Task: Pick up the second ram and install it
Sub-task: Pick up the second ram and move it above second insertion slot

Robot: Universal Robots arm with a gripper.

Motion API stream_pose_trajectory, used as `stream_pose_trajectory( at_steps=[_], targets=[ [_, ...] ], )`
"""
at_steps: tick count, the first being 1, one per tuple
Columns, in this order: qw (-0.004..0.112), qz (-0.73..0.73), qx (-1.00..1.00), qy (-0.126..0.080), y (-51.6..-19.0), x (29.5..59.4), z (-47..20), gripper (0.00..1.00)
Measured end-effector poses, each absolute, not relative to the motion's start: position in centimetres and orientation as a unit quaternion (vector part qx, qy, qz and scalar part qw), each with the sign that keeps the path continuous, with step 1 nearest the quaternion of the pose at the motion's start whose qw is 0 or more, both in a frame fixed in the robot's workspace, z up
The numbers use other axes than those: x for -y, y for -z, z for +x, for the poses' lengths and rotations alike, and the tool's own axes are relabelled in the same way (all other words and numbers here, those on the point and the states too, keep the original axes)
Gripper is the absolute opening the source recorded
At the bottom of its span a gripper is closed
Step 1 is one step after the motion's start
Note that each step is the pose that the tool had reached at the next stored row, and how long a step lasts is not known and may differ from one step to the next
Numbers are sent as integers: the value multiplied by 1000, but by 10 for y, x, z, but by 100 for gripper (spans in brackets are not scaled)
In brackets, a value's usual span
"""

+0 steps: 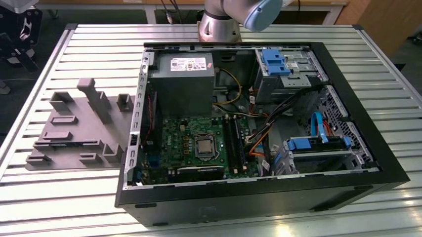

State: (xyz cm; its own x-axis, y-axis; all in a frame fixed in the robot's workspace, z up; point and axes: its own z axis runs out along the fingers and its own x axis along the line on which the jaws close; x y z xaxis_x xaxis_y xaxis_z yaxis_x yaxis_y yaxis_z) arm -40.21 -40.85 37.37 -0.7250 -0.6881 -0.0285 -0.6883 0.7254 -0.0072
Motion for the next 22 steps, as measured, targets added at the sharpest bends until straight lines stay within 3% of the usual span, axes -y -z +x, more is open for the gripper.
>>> stream_pose_trajectory(
  at_steps=[22],
  targets=[
    [14,-479,-878,-4,-371,410,-403,13]
  ],
)
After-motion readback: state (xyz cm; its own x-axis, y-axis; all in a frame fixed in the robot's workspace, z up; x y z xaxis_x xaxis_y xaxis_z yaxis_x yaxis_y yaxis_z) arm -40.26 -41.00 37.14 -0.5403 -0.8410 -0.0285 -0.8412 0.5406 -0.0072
